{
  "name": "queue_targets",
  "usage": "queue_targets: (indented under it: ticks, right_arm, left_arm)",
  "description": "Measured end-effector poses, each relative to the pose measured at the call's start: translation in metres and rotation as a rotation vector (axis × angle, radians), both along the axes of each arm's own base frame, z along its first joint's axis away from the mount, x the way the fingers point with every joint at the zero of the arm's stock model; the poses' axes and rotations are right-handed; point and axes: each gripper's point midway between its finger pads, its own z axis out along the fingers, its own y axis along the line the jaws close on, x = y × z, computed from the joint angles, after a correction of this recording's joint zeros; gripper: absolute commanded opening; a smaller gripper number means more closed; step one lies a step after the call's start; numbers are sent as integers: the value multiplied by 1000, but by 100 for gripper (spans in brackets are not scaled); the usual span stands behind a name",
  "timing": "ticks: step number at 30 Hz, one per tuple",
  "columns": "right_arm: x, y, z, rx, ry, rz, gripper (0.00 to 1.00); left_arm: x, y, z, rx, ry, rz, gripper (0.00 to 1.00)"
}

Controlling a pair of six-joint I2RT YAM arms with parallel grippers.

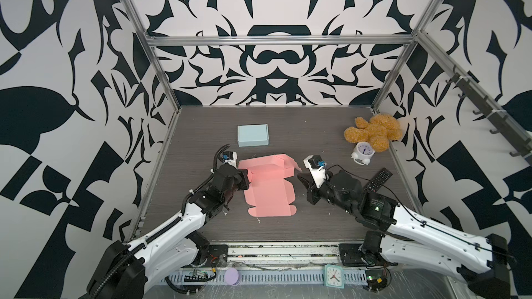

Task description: Fold the paper box

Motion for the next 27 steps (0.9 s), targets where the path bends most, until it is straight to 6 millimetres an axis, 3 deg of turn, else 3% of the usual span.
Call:
queue_targets:
  ticks: [7, 18, 27]
  right_arm:
    - [10, -1, -17, 39, 1, -7, 0]
    - [15, 17, -37, 83, 44, 24, 0]
    - [18, 27, -36, 120, 52, 44, 0]
  left_arm:
    - [0, 9, 1, -90, 38, 9, 5]
    - [-8, -1, 5, -147, 56, -54, 6]
    - [-12, -7, 2, -163, 80, -88, 6]
